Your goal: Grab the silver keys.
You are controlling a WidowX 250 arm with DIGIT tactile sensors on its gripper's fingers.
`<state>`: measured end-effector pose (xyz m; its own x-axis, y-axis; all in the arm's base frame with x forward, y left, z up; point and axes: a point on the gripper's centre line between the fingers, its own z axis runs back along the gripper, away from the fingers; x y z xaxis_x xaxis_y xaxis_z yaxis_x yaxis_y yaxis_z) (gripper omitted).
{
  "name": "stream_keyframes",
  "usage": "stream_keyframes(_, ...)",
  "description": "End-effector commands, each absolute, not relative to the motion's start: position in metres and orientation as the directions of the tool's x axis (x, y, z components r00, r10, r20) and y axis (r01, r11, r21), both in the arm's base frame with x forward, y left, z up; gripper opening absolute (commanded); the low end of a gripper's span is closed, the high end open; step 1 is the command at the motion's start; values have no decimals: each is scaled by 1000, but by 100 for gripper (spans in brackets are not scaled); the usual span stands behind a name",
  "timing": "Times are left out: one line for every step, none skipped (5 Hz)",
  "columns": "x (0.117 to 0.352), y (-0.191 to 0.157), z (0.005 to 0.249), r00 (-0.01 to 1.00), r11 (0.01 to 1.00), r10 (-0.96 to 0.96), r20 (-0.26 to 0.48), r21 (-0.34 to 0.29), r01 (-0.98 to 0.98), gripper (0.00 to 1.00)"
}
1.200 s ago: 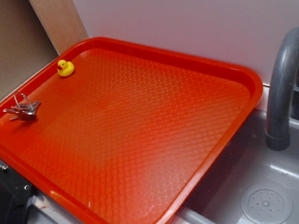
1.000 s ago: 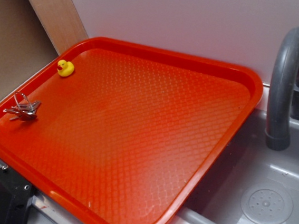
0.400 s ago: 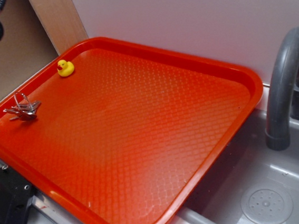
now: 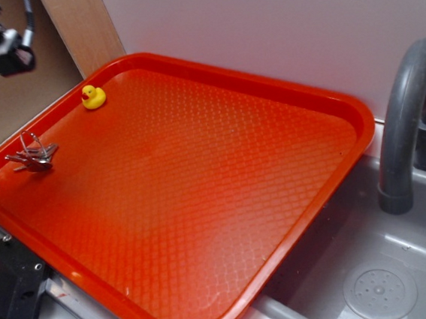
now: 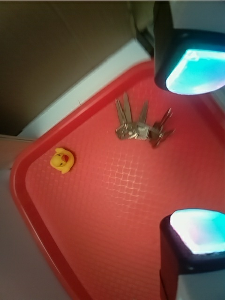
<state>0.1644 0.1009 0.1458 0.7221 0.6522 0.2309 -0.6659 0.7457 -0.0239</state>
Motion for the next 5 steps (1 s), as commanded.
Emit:
stream_keyframes(166, 124, 104, 642, 654, 724, 253, 45, -755, 100)
stream_keyframes(169, 141, 84, 646, 648, 705, 293, 105, -754, 100)
stream_keyframes(177, 143, 65, 668, 661, 695, 266, 129, -740, 100)
stream_keyframes(173, 142, 48, 672, 656, 711, 210, 150, -740, 100)
stream_keyframes(165, 132, 42, 666, 650, 727, 166, 147, -746, 83)
